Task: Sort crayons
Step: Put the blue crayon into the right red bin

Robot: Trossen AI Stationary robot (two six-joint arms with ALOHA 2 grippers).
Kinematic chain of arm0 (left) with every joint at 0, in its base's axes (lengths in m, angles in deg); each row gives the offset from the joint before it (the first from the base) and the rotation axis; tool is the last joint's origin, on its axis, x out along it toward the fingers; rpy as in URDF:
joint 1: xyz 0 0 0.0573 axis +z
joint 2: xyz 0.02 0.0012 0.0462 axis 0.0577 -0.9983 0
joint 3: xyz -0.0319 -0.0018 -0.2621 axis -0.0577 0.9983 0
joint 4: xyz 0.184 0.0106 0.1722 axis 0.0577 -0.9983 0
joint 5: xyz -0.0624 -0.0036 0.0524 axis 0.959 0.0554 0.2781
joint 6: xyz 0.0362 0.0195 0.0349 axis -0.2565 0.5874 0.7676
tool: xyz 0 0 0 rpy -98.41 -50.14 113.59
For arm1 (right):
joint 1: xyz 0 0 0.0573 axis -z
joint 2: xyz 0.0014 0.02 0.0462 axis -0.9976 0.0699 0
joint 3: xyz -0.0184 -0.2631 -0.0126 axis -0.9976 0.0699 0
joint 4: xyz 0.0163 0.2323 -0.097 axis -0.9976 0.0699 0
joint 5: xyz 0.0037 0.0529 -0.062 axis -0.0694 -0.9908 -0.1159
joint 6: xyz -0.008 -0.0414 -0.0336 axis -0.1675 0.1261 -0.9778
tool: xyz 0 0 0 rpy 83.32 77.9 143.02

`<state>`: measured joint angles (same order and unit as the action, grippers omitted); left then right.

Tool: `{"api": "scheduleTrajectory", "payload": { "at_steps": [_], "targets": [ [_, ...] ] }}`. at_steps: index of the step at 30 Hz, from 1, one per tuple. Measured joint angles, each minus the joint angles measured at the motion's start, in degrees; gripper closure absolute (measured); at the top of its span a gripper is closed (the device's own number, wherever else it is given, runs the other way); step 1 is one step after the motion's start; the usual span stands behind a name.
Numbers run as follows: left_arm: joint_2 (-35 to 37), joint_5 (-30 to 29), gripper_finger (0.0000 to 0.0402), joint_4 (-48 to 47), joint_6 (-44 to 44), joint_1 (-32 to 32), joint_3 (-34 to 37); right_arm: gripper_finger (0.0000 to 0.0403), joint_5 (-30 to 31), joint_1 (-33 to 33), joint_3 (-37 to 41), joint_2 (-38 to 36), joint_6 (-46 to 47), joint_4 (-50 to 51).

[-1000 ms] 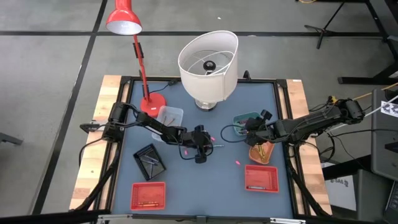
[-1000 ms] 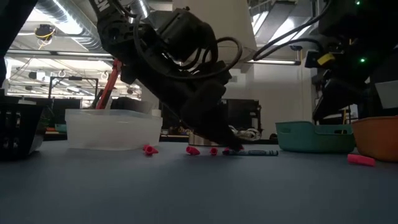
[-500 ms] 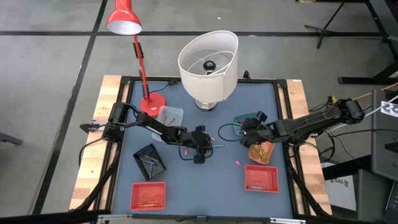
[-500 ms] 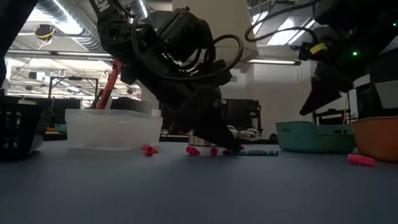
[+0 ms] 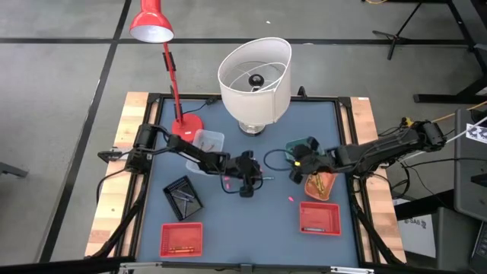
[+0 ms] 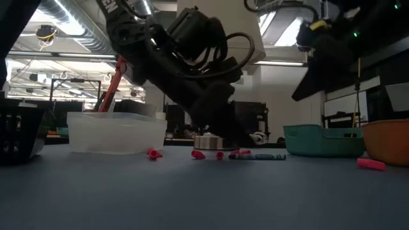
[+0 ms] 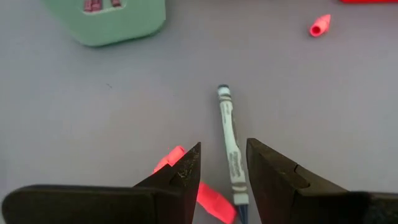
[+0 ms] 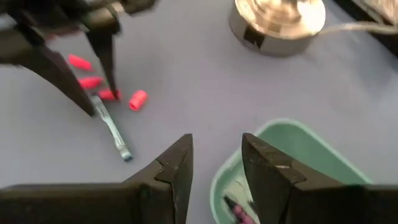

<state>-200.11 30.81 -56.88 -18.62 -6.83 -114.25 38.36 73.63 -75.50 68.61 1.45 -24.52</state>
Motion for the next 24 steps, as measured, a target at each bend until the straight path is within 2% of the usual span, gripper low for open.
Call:
{"api": "scheduleTrajectory", "payload": {
  "at_steps": [4, 15, 24],
  "targets": [
    [0.0, 1.69, 0.0289, 0.07, -0.04, 0.54, -0.51, 0.0267, -0.89, 0.0, -2.93, 0.0, -1.11, -0.08],
    [0.0, 0.95, 0.0289, -0.13, -1.22, -0.21, -0.54, 0.0267, -1.15, 0.0, -9.15, 0.0, -1.86, -0.06],
    [-2.59, 0.7, 0.0289, 0.42, -2.62, -0.2, -1.2, 0.0267, -5.81, -0.04, -10.28, 0.0, -1.88, -0.05]
  ]
}}
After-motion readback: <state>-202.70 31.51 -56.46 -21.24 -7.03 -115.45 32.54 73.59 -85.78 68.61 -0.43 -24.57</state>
